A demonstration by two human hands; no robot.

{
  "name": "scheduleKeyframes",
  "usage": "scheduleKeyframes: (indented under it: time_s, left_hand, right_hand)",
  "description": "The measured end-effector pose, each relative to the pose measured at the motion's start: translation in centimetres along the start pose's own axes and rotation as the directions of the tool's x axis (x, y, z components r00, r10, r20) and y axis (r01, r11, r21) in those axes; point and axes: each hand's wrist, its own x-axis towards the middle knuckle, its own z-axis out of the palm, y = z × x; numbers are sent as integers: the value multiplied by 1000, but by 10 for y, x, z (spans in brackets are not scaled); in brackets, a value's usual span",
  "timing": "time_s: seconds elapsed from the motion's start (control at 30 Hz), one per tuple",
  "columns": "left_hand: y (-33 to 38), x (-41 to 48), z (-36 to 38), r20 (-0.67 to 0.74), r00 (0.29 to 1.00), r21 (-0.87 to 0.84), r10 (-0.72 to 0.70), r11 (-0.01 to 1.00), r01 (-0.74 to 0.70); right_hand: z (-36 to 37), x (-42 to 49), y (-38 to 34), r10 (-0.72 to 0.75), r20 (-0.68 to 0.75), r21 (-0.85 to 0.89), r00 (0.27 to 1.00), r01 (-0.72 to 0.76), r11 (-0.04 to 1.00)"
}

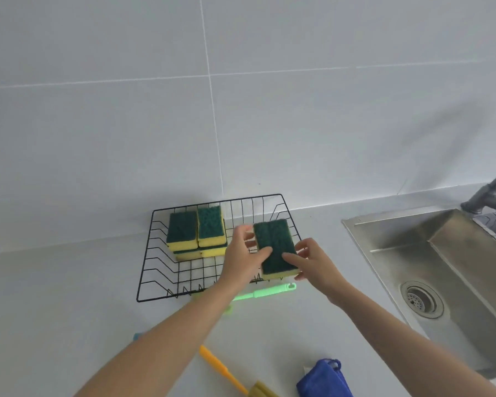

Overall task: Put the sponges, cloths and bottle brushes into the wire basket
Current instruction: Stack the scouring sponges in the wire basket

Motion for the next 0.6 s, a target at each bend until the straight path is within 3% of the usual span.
scheduleKeyframes:
  time_s: [0.2,0.6]
  left_hand:
    - [-19,36,-81,-190,979,59,-68,995,80]
    - [-56,109,-136,-160,976,122,-148,978,168]
  right_hand:
    - [71,56,-60,-76,123,15,990,75,997]
    - [143,127,-94,-64,167,-157,984,90,983]
